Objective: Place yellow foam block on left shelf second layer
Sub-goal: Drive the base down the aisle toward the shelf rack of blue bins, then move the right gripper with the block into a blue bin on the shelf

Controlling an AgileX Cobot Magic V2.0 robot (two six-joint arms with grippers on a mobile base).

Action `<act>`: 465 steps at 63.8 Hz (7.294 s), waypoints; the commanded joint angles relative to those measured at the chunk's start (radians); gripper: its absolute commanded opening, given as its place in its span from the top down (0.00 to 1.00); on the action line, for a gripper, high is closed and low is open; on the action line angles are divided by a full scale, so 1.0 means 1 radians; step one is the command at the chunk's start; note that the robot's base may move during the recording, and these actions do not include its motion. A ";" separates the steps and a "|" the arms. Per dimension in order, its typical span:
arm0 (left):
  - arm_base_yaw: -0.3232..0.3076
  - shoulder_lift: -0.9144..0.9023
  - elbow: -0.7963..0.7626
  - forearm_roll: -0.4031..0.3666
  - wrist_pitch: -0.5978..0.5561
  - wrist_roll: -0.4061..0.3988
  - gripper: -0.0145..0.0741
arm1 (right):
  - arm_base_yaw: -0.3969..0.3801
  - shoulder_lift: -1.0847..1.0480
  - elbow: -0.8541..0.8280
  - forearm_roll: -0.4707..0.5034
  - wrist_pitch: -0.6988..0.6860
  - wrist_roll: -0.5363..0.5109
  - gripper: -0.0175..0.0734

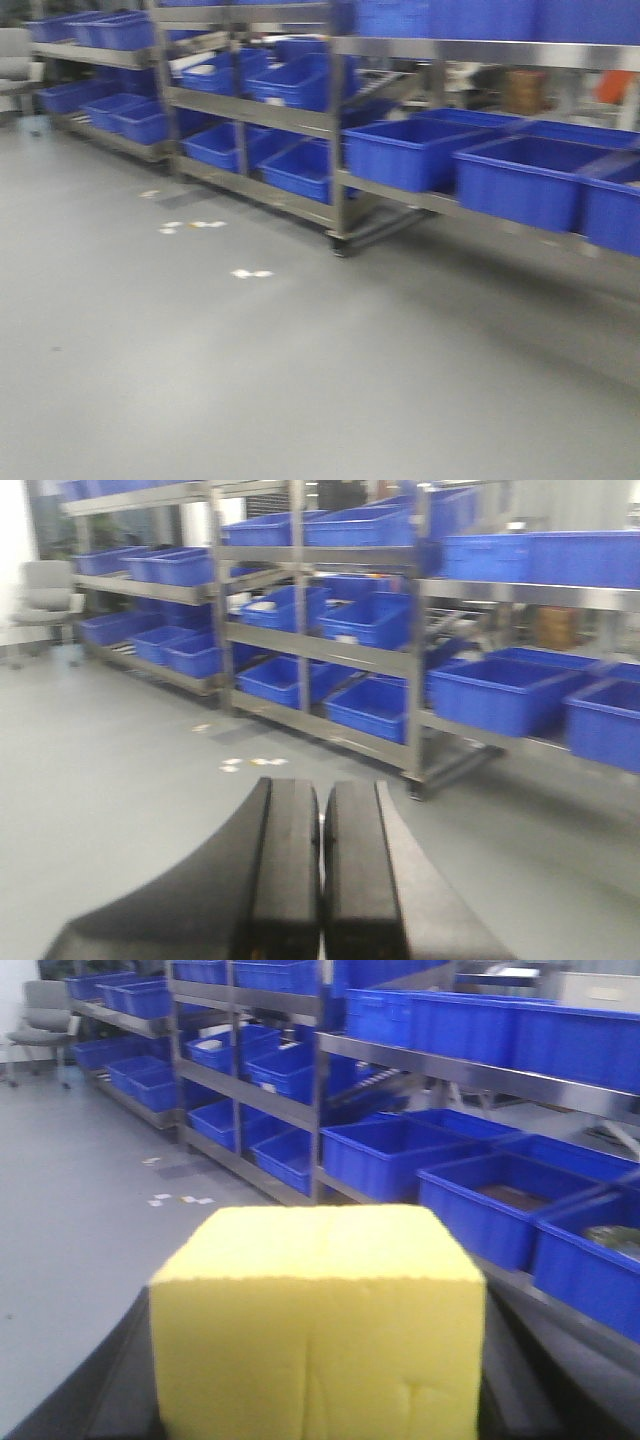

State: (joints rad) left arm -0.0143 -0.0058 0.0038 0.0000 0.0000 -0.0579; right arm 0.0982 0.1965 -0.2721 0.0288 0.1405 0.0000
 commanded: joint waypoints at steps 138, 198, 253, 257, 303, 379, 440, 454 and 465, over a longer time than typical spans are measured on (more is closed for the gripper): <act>0.001 -0.020 0.027 -0.006 -0.082 -0.003 0.70 | -0.005 0.010 -0.027 -0.010 -0.091 0.000 0.24; 0.001 -0.020 0.027 -0.006 -0.082 -0.003 0.70 | -0.005 0.010 -0.027 -0.010 -0.091 0.000 0.24; 0.001 -0.020 0.027 -0.006 -0.082 -0.003 0.70 | -0.005 0.010 -0.027 -0.010 -0.091 0.000 0.24; 0.001 -0.020 0.027 -0.006 -0.082 -0.003 0.70 | -0.005 0.010 -0.027 -0.010 -0.091 0.000 0.24; 0.001 -0.020 0.027 -0.006 -0.082 -0.003 0.70 | -0.005 0.010 -0.027 -0.010 -0.091 0.000 0.24; 0.001 -0.020 0.027 -0.006 -0.082 -0.003 0.70 | -0.005 0.010 -0.027 -0.010 -0.092 0.000 0.24; 0.001 -0.020 0.027 -0.006 -0.082 -0.003 0.70 | -0.005 0.011 -0.027 -0.010 -0.119 0.000 0.24; 0.001 -0.020 0.027 -0.006 -0.082 -0.003 0.70 | -0.005 0.074 -0.032 -0.010 -0.133 0.000 0.24; 0.001 -0.020 0.027 -0.006 -0.082 -0.003 0.70 | -0.005 0.208 -0.063 -0.010 -0.179 0.000 0.24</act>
State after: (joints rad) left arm -0.0127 -0.0058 0.0038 0.0000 0.0000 -0.0579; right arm 0.0982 0.3331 -0.2837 0.0288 0.0948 0.0000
